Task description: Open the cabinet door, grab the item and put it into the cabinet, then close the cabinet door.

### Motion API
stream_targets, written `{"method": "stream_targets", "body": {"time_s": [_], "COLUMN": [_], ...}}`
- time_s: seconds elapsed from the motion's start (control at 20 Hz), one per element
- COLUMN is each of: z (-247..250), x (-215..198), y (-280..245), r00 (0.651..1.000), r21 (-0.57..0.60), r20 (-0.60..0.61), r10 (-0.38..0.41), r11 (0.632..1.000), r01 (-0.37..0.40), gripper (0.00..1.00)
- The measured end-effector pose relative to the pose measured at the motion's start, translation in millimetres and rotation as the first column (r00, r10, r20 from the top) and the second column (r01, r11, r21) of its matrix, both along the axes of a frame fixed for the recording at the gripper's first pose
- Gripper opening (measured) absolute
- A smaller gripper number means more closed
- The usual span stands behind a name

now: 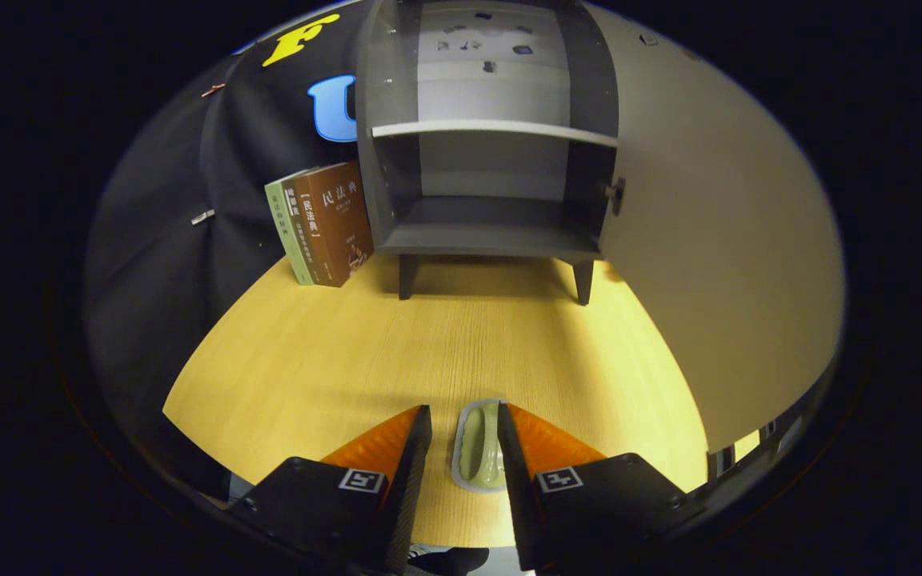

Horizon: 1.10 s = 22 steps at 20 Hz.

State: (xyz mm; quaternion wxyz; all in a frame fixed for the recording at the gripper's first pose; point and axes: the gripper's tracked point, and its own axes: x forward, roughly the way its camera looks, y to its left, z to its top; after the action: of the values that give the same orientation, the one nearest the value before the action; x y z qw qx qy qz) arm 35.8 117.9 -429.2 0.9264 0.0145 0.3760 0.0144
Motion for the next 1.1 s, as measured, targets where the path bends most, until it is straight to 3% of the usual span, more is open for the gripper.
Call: {"method": "stream_targets", "body": {"time_s": [0.15,0.2,0.85,1.0,1.05,1.1], "z": [-46,-54,-106,-108,-107,-108], "x": [3,1,-9,-3,-3,-3], "y": [-18,-19,-22,-24,-25,-25], "r00": [0.994,0.991,0.960,0.958,0.955,0.951], "r21": [-0.027,-0.014,-0.013,-0.034,-0.039,-0.048], "r20": [-0.106,-0.129,-0.281,-0.286,-0.296,-0.308], "r10": [-0.017,-0.018,0.000,-0.014,-0.015,-0.015], "r11": [1.000,1.000,1.000,0.999,0.999,0.999], "r01": [0.014,0.016,-0.003,0.004,0.003,0.001], "gripper": [0.54,0.42,0.42,0.34,0.24,0.24]}}
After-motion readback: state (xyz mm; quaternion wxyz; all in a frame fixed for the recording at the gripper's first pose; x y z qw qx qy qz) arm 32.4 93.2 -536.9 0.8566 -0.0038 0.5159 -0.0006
